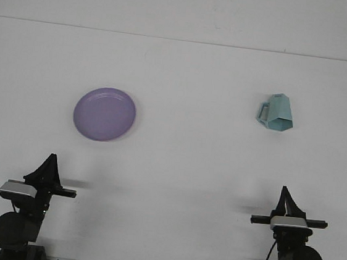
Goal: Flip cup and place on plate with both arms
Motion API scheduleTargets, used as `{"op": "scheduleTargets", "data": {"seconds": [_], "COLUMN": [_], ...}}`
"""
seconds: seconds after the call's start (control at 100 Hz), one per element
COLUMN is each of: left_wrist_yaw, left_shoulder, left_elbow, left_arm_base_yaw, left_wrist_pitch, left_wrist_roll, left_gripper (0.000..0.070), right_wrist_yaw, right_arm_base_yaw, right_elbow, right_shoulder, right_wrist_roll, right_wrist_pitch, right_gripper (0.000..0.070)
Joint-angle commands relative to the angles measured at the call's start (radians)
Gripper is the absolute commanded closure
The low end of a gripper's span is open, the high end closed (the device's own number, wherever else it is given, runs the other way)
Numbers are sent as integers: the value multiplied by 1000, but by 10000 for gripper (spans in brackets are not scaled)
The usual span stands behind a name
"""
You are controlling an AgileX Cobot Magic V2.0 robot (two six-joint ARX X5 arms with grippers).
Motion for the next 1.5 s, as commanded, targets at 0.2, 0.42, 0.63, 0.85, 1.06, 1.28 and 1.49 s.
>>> {"op": "scheduleTargets", "data": {"seconds": [0.2, 0.42, 0.63, 0.85, 1.06, 1.28, 1.49], "left_wrist_yaw": [3, 3, 3, 3, 3, 3, 3], "left_shoulder": [-1, -1, -1, -1, -1, -1, -1], "left_elbow": [-20, -20, -20, -20, -20, -20, -20], "left_arm_base_yaw": [-1, -1, -1, -1, -1, -1, -1], "left_wrist_pitch": [9, 9, 9, 10, 12, 11, 11], "left_wrist_roll": [0, 0, 0, -9, -26, -26, -26], "left_gripper": [687, 687, 686, 687, 687, 688, 688], "right_wrist_yaw": [3, 3, 3, -4, -4, 85, 159], "right_arm_base_yaw": [0, 0, 0, 2, 1, 1, 0], "right_elbow": [-3, -3, -3, -3, -3, 26, 172], "right_shoulder": [0, 0, 0, 0, 0, 3, 161], "right_wrist_roll": [1, 1, 0, 54, 158, 264, 263], "right_wrist_pitch": [10, 10, 10, 10, 11, 61, 62], "right_gripper": [700, 700, 700, 700, 700, 700, 700]}}
